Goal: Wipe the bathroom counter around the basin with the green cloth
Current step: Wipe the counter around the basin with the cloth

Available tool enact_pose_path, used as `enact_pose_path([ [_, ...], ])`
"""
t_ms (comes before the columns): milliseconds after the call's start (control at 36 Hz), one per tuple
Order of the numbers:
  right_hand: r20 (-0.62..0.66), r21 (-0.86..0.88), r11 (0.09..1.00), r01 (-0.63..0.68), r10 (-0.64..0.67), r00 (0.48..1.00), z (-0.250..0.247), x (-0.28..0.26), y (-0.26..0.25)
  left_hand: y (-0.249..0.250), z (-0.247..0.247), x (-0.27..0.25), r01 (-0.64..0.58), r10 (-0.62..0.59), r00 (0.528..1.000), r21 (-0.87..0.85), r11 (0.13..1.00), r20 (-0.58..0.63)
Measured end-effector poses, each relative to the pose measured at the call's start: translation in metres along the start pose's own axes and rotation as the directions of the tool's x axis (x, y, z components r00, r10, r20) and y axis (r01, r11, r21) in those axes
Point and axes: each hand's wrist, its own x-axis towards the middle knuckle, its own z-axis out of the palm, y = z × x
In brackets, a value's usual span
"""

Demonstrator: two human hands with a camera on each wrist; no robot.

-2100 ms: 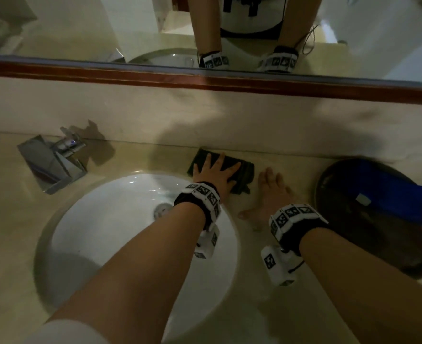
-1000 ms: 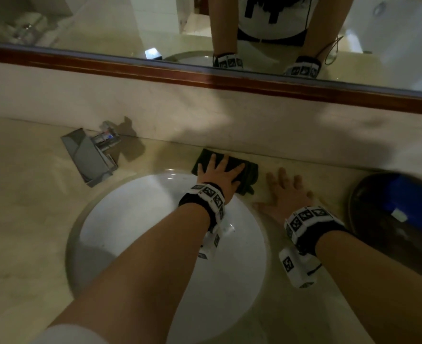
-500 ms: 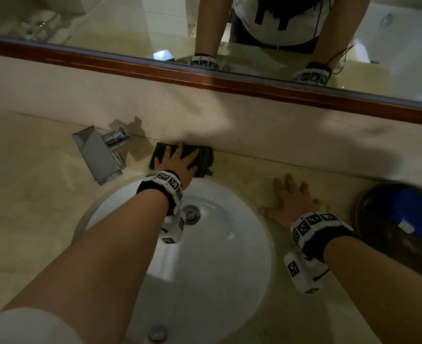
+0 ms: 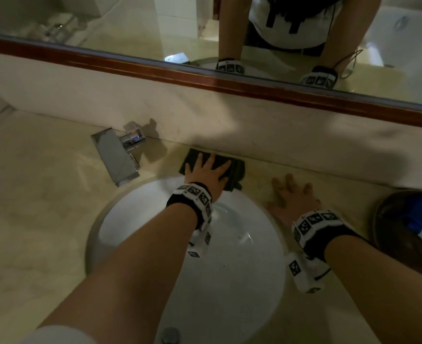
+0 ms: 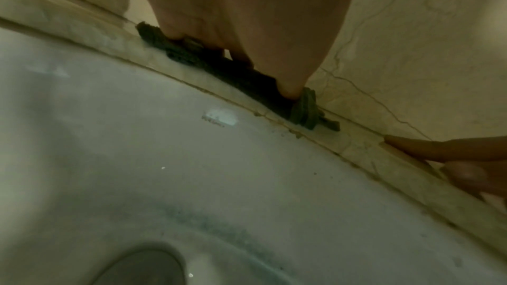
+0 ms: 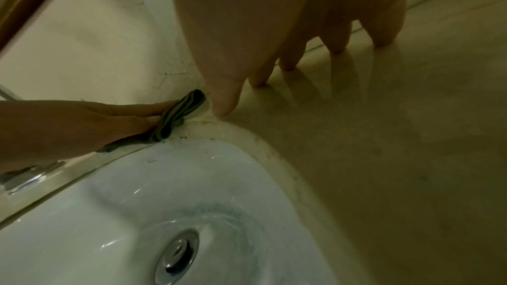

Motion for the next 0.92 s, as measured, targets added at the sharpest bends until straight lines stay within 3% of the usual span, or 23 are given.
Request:
enact_pose_path([
  [444,0.027,-0.059,0.998,0.014,-0.012,1.000,0.002,0.013,0.005,-0.099,-0.011,-0.003,0.202,-0.215,0.973,-0.133,0.970,-0.089],
  [722,0.035,-0.039,0.999,0.019,-0.017,0.999,-0.001,0.011,0.005,-0.079,-0.011,-0.001,0.266,-0.279,0.958,-0.165,0.950,-0.065],
  [917,0.030,0.062,0.996,0.069,-0.071,0.997,-0.009,-0.005,0.017,-0.035,-0.009,0.005,0.189,-0.191,0.981,-0.103,0.977,-0.017],
])
